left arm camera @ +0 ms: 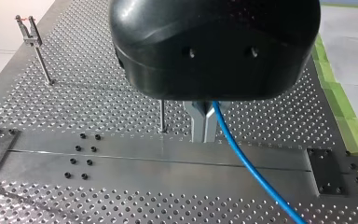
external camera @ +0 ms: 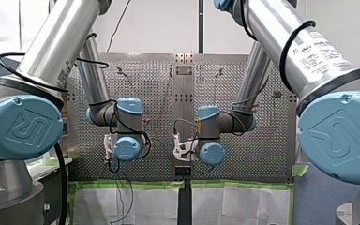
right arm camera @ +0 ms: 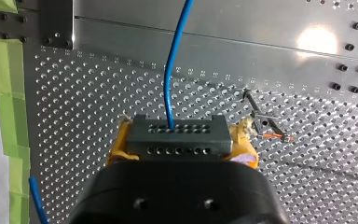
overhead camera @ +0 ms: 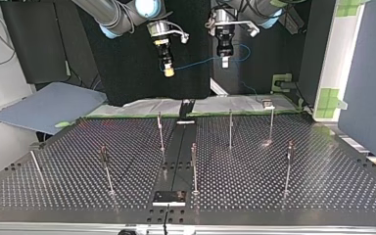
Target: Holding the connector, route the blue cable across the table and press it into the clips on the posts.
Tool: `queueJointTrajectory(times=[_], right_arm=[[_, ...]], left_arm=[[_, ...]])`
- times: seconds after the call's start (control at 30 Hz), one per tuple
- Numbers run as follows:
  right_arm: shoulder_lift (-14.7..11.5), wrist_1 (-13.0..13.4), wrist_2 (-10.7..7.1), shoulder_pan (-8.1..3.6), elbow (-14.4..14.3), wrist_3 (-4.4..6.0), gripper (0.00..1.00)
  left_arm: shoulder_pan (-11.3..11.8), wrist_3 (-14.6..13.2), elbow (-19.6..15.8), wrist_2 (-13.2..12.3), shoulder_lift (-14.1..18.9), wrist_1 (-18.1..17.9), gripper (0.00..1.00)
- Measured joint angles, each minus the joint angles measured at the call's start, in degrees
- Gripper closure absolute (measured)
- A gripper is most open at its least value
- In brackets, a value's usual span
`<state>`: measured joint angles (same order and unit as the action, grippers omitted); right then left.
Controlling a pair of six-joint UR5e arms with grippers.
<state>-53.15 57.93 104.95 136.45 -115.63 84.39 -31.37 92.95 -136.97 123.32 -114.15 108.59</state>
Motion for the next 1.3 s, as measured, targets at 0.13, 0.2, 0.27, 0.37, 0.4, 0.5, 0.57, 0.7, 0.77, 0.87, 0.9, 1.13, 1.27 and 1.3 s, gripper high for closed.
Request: queueJointTrajectory(times=[0.13, 0.2, 0.27, 0.37, 0.4, 0.5, 0.57, 0.7, 0.77, 0.87, 0.9, 1.13, 1.27, 1.3], right_arm=[[0.00, 0.00, 0.00, 0.00, 0.00, 0.00, 1.00], [0.01, 0.00, 0.00, 0.00, 0.00, 0.00, 1.00], [0.01, 0.00, 0.00, 0.00, 0.01, 0.00, 1.00], [0.01, 0.00, 0.00, 0.00, 0.00, -0.01, 1.00], [0.01, 0.00, 0.00, 0.00, 0.00, -0.01, 1.00], [0.00, 0.00, 0.00, 0.00, 0.00, 0.00, 1.00], [0.01, 0.00, 0.00, 0.00, 0.00, 0.00, 1.00], [0.00, 0.00, 0.00, 0.00, 0.00, 0.00, 1.00], [0.01, 0.00, 0.00, 0.00, 0.00, 0.00, 1.00], [0.01, 0.00, 0.00, 0.00, 0.00, 0.00, 1.00], [-0.01, -0.02, 0.02, -0.02, 0.02, -0.02, 1.00], [-2.21, -2.21, 0.38, -0.15, 2.21, -1.59, 1.00], [-4.20, -4.20, -0.95, 0.12, 4.20, -1.09, 1.00], [-4.63, -4.63, -1.33, 0.14, 4.64, -1.00, 1.00]], left_arm=[[1.00, -1.00, 0.24, -0.90, -1.00, 1.02, 1.00], [1.94, -1.70, 0.29, -1.31, -1.93, 1.93, 1.00], [2.64, -2.07, 0.29, -1.50, -2.87, 2.89, 1.00], [3.07, -2.27, 0.30, -1.60, -4.38, 4.15, 1.00], [3.12, -2.29, 0.30, -1.61, -4.71, 4.39, 1.00], [3.20, -2.32, 0.32, -1.63, -5.28, 4.76, 1.00], [3.20, -2.33, 0.32, -1.63, -5.42, 4.84, 1.00], [3.22, -2.33, 0.32, -1.64, -5.48, 4.88, 1.00], [3.22, -2.33, 0.32, -1.64, -5.48, 4.89, 1.00], [3.25, -2.31, 0.36, -1.67, -5.46, 4.93, 1.00], [3.31, -2.21, 0.49, -1.73, -5.35, 5.03, 1.00], [4.09, -0.05, 3.00, -2.30, -2.82, 7.47, 1.00], [5.36, 0.83, 4.90, -2.36, -0.91, 9.37, 1.00], [5.69, 0.88, 5.24, -2.28, -0.49, 9.81, 1.00]])
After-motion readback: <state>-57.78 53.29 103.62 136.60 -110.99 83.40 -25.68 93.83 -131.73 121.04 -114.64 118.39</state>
